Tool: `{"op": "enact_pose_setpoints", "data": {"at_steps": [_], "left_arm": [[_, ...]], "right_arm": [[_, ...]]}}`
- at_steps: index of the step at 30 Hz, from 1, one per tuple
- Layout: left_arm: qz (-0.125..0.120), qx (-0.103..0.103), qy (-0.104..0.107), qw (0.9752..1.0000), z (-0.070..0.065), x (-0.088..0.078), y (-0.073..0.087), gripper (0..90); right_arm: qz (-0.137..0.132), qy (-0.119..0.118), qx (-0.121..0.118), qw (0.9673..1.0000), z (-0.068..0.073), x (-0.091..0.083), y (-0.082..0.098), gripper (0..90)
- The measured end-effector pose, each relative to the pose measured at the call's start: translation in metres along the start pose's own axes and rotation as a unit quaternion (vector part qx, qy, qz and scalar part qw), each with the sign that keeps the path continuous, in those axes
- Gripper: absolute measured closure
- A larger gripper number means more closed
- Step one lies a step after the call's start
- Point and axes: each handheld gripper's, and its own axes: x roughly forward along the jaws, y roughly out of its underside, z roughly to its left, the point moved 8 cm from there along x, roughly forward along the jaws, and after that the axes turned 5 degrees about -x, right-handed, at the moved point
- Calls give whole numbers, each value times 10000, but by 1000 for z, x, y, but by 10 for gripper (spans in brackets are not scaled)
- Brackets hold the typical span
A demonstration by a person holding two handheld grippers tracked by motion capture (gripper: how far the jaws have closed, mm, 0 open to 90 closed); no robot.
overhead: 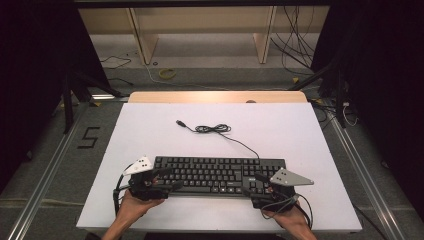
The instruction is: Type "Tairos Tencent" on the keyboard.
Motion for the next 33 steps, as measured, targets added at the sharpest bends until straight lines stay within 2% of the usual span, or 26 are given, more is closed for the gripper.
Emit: {"op": "enact_pose_setpoints", "data": {"at_steps": [11, 33], "left_arm": [[-138, -23, -19, 9999, -1, -6, 2, 274], [-57, -16, -57, 10000, 1, -2, 4, 272]], "right_arm": [[60, 150, 14, 9999, -8, -9, 11, 307], [63, 169, 69, 9998, -11, -10, 14, 305]]}}
